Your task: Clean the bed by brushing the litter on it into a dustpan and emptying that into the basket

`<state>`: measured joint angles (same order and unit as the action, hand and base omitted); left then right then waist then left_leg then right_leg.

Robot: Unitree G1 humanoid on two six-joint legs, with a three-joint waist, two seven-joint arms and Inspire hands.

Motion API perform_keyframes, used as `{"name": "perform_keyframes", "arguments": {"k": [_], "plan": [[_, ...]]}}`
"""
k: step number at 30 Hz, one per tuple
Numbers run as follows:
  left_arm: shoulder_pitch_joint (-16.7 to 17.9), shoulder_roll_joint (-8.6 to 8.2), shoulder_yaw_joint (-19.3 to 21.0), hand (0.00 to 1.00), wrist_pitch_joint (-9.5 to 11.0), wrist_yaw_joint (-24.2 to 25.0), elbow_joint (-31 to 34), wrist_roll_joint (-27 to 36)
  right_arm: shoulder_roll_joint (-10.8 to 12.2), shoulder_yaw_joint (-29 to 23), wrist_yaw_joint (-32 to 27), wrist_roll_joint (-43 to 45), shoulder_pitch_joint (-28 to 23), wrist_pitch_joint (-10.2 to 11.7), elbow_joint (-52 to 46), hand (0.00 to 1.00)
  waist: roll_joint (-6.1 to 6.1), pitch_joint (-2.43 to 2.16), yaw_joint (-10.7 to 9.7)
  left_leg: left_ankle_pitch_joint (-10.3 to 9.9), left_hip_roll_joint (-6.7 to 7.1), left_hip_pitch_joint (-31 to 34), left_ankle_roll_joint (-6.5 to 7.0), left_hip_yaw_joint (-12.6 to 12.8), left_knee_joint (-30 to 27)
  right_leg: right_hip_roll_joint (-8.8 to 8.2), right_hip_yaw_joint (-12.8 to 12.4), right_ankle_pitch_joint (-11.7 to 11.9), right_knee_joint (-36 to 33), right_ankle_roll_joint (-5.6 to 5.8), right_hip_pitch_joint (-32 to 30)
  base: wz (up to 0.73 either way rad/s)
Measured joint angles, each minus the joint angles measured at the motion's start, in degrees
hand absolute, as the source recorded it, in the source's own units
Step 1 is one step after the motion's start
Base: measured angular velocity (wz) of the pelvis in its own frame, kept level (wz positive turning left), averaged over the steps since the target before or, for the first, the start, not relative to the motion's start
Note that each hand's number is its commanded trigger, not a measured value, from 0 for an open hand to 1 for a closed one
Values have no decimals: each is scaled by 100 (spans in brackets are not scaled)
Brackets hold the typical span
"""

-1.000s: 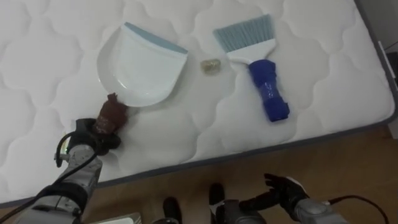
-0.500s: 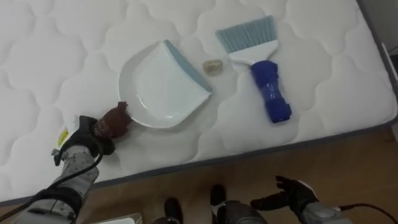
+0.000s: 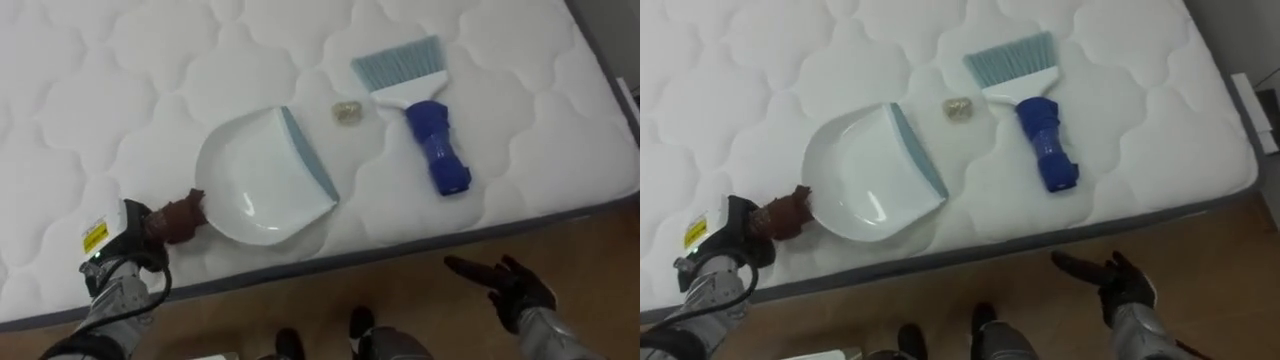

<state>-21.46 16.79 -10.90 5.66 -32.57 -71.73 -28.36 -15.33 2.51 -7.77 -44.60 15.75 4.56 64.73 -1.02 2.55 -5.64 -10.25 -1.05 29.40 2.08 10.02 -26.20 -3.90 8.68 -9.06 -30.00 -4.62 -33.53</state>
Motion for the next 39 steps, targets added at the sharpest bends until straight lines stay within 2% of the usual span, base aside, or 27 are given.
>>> {"name": "perform_keyframes", "arguments": {"k": [5,8,12,15,18,24,26,30,39], "plan": [[117,0,-64,100,25,-35,-2,8,-50,-44,-541,42,10,103,-513,0,102,-45,78,6,-19,-2,-2,103,31,8,-53,26,-7,-12,-48,-6],[145,0,-184,100,60,-80,-19,18,-49,-44,-1082,703,3,120,-871,0,111,-40,101,10,-29,8,6,112,-36,6,-80,32,-18,0,-48,-4],[174,0,-362,100,52,-69,-47,71,-50,-50,-1698,1541,20,332,-1508,0,131,-30,100,-2,-20,29,30,97,-38,-24,-76,-3,-56,32,-60,1],[217,-2,-436,100,4,-29,-139,75,-50,-44,-1974,1856,53,482,-1903,0,146,-24,134,-3,-17,26,32,94,-23,-26,-75,-1,-48,35,-63,0],[224,-3,-421,100,-39,62,-138,99,-50,-42,-2255,2269,140,487,-2284,0,165,-14,177,-4,-7,53,31,93,-22,-33,-83,-11,-67,36,-109,0],[223,-3,-481,100,-36,86,-123,189,-56,78,-2789,2932,534,678,-2353,0,172,-14,211,-3,-18,91,30,93,-38,-22,-83,-12,-43,37,-131,0],[209,-3,-501,100,-31,86,-127,191,-57,81,-2899,2962,587,701,-2353,0,186,-5,262,-3,-15,86,31,103,-33,-26,-91,-17,-46,45,-132,0],[190,3,-469,100,-31,144,-126,204,-63,82,-2921,3082,657,706,-2354,0,292,54,314,-3,-15,68,31,155,-30,-28,-117,-42,-59,51,-133,-2],[83,8,-456,100,-34,531,-113,340,-75,176,-2835,3100,689,741,-2349,0,324,62,405,-6,-12,93,35,131,-58,-70,-52,-70,-88,48,-134,2]]}}
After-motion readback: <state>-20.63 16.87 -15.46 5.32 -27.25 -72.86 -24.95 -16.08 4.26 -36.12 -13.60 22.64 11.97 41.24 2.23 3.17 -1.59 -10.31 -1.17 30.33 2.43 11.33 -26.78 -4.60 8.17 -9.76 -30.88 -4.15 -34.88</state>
